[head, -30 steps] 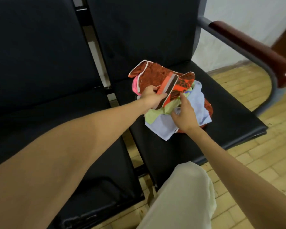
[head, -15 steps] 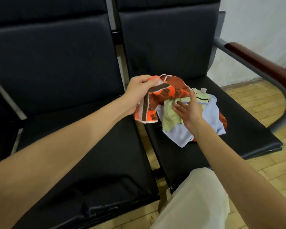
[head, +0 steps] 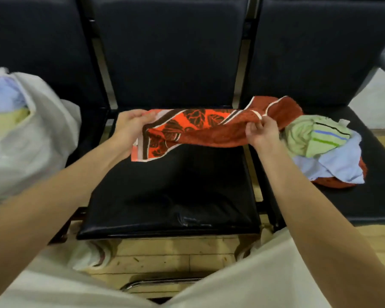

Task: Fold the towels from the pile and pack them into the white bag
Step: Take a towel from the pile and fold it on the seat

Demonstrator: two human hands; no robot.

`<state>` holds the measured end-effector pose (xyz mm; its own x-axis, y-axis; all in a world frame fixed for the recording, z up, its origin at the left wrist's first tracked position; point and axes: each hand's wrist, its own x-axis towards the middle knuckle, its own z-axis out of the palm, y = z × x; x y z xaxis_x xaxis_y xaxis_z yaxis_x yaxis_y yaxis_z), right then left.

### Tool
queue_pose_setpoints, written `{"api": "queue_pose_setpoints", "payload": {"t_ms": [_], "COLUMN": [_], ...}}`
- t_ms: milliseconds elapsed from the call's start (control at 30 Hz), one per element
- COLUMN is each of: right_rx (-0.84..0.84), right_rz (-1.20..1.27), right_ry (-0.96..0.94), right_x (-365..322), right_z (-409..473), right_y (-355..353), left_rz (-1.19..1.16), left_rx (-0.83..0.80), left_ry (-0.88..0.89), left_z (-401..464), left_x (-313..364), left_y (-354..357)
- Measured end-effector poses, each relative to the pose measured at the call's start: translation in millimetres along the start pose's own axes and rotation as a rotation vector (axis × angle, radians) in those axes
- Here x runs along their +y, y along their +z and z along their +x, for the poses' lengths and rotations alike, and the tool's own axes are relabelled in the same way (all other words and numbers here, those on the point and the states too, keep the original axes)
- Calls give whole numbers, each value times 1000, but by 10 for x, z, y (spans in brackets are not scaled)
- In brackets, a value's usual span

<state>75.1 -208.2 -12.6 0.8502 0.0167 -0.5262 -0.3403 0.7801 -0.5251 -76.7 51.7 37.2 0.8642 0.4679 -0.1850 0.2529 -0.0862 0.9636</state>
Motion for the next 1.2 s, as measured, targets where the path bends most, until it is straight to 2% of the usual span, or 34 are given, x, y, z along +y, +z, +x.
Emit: {"api": "queue_pose_setpoints", "payload": {"t_ms": [100,233,333,400,533,633,733,800,933,1000,1033,1100,1200], "right_rx": [-48,-182,-243,-259,-295,-301,-343,-394,-503,-413,-299,-93,-25], "right_rz": [-194,-551,-697,-768,-875,-887,-867,-906,-1172,-1188,-1175,-1264,-1466], "right_ry": [-21,-1,109,179,229,248,287,325,512,559,500,231,-150], "right_x": [352,923,1362,1613,1899,1907,1836,1765,1604,1566,1571,1591,1643], "right_z": [-321,-807,-1042,-1141,-1281,-1322,-1335,-1340,-1321,-1283,-1213,-958,-598], "right_y": [83,142,131,80,-35,-102,-154,-206,-368,-437,-460,-485,-429], "left_rz": [59,255,280,251,65,-63,-77,-181,-591,-720,-718,-682,-577], "left_rx": [186,378,425,327,-49,-230,-284,-250,52,129,127,108,48], "left_ry": [-38,-125,-255,-355,-704,-884,-932,-934,-812,-723,-674,-605,-573], "left_z": [19,-4,-70,-134,-300,-323,-327,-341,-325,-335,-359,-405,-528], "left_x": [-353,-832,-1086,-1203,-1247,-1298,-1346,-1342,-1340,-1343,-1354,-1400,-1491], "left_y": [-463,-950,-1125,-1122,-940,-798,-620,-486,-312,-306,-317,-356,-478]}}
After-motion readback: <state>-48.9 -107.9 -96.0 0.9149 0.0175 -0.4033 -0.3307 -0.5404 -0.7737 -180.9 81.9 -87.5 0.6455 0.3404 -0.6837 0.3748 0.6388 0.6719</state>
